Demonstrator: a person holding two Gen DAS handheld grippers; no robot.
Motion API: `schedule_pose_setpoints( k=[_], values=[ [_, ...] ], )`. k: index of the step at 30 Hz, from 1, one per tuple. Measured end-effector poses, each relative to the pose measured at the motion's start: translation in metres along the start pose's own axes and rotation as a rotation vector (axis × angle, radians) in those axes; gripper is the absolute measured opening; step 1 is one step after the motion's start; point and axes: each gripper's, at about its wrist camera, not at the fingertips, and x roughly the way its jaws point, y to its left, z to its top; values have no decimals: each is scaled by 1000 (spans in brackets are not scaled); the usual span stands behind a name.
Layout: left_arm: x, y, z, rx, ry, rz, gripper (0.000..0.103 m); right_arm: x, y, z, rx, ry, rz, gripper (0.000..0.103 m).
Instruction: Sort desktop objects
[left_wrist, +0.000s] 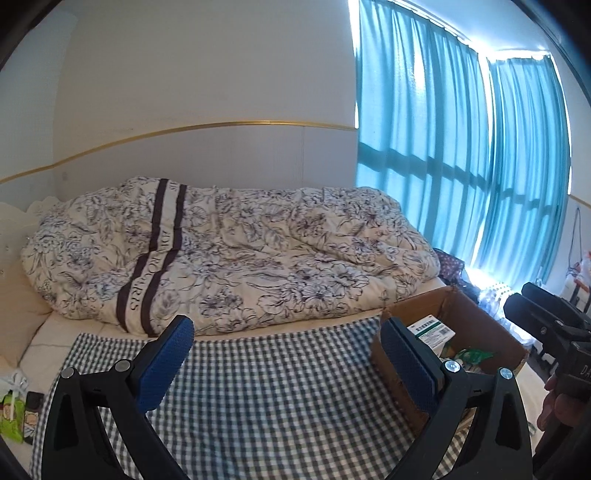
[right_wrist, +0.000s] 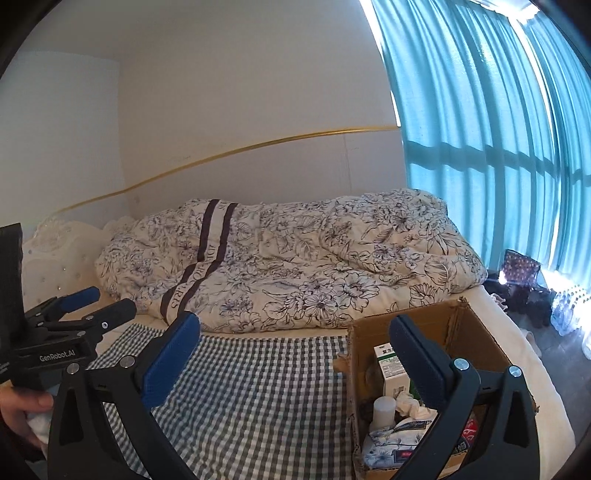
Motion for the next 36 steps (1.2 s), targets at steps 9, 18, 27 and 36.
schedule_pose_setpoints(
  k=[9,18,27,36],
  values=[
    [-18,13,-9,-19,5,54,103,-3,9,-2,-1,13,23,103],
    [-25,25,-19,-29,23,144,103,11,32,-9,-50,52,47,103],
    [-27,35,-26,-47,34,155,103,25,49,-19,-85,86,57,103],
    [-22,42,-27,-66,53,169,103,33,49,-24,-79,105,57,103]
  ],
)
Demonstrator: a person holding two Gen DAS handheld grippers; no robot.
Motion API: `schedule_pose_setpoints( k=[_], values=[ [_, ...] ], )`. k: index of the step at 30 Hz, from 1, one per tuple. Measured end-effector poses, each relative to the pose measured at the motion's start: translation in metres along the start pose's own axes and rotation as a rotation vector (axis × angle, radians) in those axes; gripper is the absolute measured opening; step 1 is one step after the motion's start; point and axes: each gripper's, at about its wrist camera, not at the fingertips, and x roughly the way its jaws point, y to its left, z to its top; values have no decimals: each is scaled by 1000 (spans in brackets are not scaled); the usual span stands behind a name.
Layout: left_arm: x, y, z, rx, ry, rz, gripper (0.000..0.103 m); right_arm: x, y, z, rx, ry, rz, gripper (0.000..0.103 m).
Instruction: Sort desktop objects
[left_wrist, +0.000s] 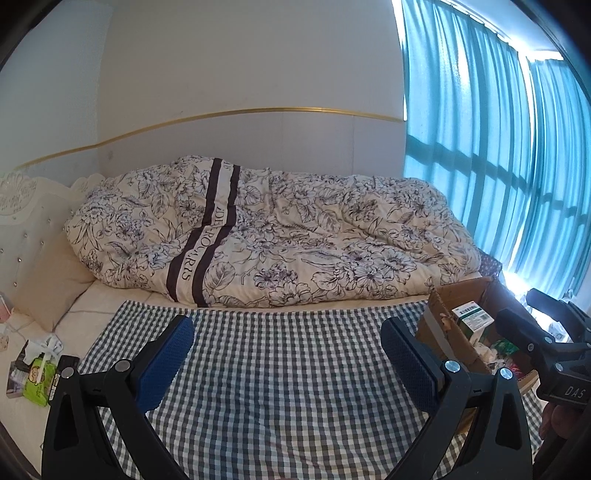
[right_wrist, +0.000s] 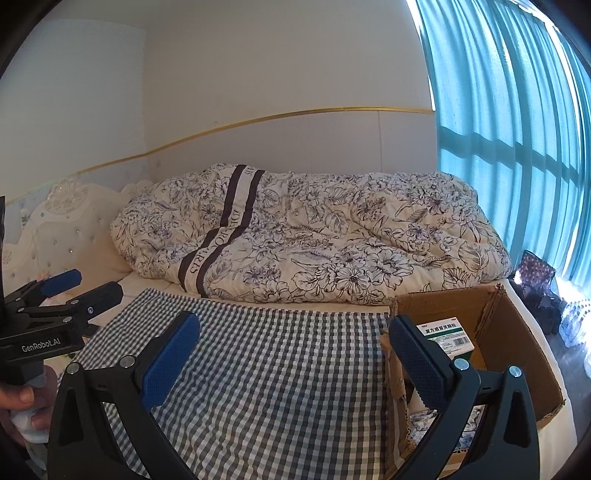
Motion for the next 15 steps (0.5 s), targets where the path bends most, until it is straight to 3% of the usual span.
schedule_pose_setpoints(
  k=[15],
  values=[
    [6,0,-2,0,18,-18,103,16,7,0,-9,23,3,103]
  ],
)
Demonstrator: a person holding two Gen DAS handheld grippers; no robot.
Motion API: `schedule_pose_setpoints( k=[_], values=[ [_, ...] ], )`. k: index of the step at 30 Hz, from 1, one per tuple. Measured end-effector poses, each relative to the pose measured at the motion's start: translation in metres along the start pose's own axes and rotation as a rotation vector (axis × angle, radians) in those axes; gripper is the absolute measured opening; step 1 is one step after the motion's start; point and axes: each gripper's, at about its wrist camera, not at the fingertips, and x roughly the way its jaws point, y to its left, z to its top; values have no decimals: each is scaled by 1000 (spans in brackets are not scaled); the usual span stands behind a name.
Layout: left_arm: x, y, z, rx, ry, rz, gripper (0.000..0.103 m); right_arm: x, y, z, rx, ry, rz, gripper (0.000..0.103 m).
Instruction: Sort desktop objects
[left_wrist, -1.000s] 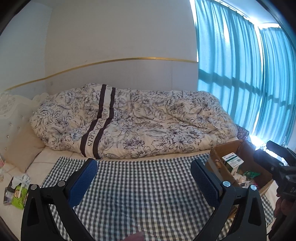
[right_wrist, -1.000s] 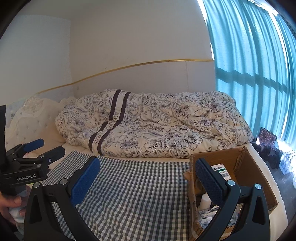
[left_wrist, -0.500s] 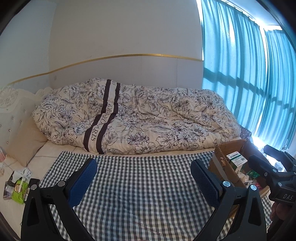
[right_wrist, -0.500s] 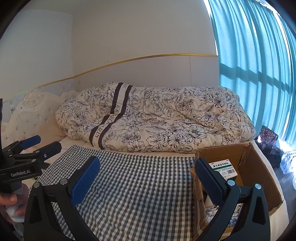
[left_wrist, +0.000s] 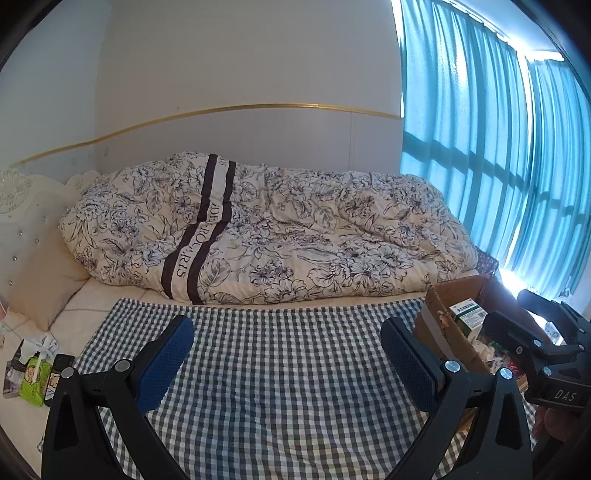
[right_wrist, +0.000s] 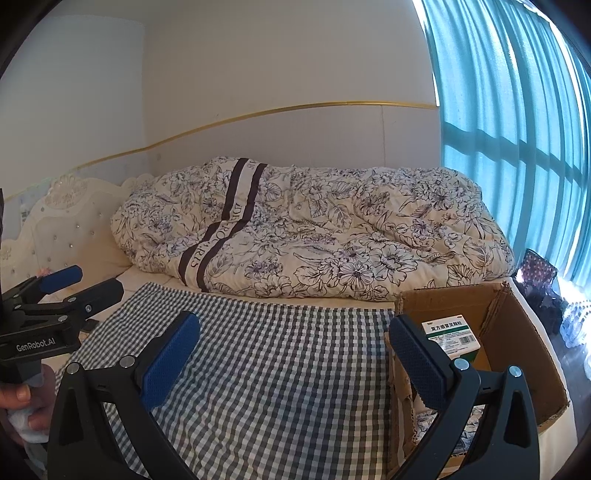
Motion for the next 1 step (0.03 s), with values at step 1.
schedule_pose_setpoints(
  k=[1],
  values=[
    [1,1,0,-1,5,-4,103,1,1,0,-1,2,0,103]
  ],
)
